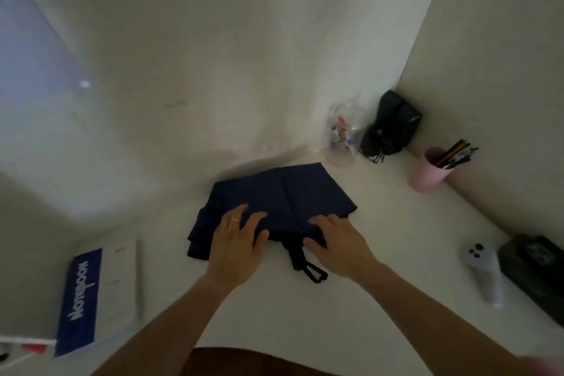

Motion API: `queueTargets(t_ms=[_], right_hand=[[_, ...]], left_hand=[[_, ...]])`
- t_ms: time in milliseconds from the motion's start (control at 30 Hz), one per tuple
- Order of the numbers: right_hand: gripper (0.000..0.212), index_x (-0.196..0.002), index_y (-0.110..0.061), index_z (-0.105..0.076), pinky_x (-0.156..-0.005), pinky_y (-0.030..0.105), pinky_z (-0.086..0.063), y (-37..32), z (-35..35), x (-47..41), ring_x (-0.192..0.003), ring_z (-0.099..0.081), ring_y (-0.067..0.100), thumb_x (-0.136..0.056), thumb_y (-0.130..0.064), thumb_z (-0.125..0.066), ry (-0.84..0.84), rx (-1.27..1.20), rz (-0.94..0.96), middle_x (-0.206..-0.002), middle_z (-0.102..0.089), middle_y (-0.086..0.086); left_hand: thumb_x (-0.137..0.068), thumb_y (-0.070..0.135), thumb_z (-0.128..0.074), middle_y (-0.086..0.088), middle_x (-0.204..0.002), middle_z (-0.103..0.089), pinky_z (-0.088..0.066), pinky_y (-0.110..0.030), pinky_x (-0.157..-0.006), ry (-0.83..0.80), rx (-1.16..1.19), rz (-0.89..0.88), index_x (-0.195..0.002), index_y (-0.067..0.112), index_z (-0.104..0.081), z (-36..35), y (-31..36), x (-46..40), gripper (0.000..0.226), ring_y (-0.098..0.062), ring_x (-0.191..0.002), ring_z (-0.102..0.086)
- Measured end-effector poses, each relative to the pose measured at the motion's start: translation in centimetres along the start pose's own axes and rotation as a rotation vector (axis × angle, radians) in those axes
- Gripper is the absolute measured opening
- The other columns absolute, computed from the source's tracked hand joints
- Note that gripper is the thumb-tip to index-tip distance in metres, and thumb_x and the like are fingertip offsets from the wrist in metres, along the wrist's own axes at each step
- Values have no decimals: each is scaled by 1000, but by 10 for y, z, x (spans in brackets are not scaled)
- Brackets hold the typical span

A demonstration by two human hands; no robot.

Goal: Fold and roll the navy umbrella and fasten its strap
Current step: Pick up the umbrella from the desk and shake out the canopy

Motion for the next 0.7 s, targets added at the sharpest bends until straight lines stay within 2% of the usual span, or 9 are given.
queueTargets(t_ms=[100,167,267,400,534,600,700], right_hand=[[74,-156,-34,-27,-115,42,-36,11,-51,-19,-145,-31,30,-92,-65,-48,80,-38,-4,-161,-30,5],[80,-158,-38,-20,-118,46,-33,17,-82,-27,-149,-26,33,-89,-74,-41,142,-73,16,-166,-21,8],[78,-158,-37,-21,-121,48,-30,24,-118,-28,-152,-23,34,-92,-76,-30,290,-24,79,-167,-22,9],[74,-159,-38,-15,-125,44,-20,25,-135,-27,-155,-12,27,-95,-72,-27,394,-12,85,-169,-17,4],[84,-158,-43,-6,-127,42,-11,25,-137,-26,-156,-4,23,-88,-80,-32,359,-21,76,-170,-9,-2],[82,-159,-41,-5,-126,42,-9,25,-137,-25,-156,-5,25,-90,-74,-36,337,2,85,-170,-10,1],[77,-160,-34,-10,-125,41,-14,24,-136,-22,-156,-11,27,-95,-62,-39,337,24,83,-169,-17,4]], left_hand=[[-100,56,-39,-14,-164,-34,-34,-58,-117,31,-112,-5,-151,38,-44,-45,-7,0,55,-38,-148,-32],[-101,61,-33,-9,-169,-22,-22,-58,-123,47,-121,-15,-157,43,-28,-74,-17,5,59,-34,-155,-21],[-101,63,-30,-4,-171,-13,-18,-57,-124,70,-120,-61,-160,44,-13,-106,-31,12,64,-28,-157,-14],[-99,66,-31,-2,-169,-22,-18,-54,-125,120,-97,-92,-160,44,-16,-118,-35,10,66,-26,-155,-21],[-96,68,-30,-3,-167,-28,-20,-53,-124,159,-108,-92,-158,47,-18,-117,-37,11,67,-27,-154,-24],[-94,70,-26,-2,-168,-27,-17,-51,-125,132,-94,-86,-158,50,-16,-116,-34,11,67,-26,-154,-21],[-98,65,-32,-6,-166,-32,-20,-51,-124,112,-97,-91,-157,48,-22,-114,-32,12,62,-29,-153,-25]])
Point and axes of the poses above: each hand's wrist, its own x-axis away from the middle knuckle, its own z-axis out of the back of the hand, y = z × x, the point moved 3 cm from there along -x, towards the middle knuckle
